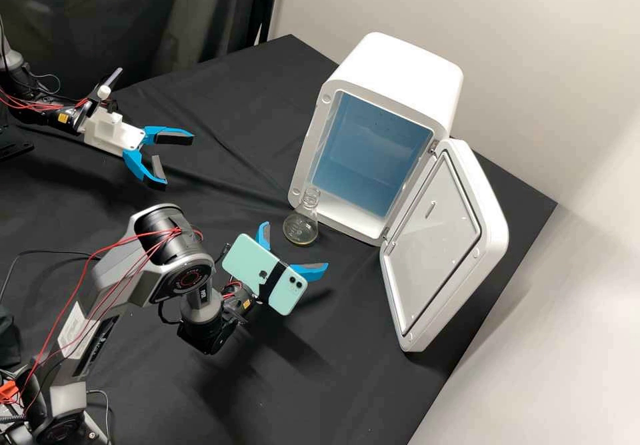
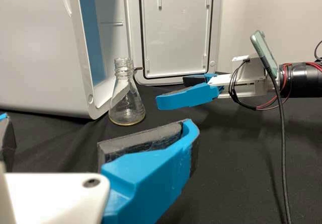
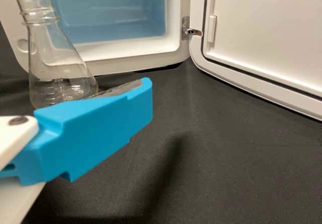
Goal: Take the flask out of the incubator
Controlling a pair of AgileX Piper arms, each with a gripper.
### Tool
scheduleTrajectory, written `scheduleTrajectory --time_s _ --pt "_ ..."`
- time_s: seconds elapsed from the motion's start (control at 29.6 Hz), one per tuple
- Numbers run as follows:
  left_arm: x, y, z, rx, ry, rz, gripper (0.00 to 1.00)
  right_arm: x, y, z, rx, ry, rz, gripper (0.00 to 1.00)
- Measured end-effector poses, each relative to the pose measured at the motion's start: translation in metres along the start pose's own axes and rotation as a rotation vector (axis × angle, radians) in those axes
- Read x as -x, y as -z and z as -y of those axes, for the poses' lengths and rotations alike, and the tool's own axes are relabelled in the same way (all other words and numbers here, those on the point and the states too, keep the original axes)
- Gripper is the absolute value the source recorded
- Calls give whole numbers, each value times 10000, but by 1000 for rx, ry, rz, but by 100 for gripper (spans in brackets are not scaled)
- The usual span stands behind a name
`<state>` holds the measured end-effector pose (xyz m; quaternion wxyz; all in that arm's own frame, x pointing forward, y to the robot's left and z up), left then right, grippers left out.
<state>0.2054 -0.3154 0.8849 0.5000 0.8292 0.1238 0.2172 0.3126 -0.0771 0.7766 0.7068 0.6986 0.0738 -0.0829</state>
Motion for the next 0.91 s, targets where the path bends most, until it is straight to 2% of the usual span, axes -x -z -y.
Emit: scheduleTrajectory --time_s 0.3,0.71,0.91 --pt "25 -11 -8 2 -26 10 100 0 0 0 0 0 0 100" --pt "30 -11 -5 3 -26 11 100 0 0 0 0 0 0 100" --pt "45 -11 7 23 -24 11 100 0 0 0 0 0 0 100"
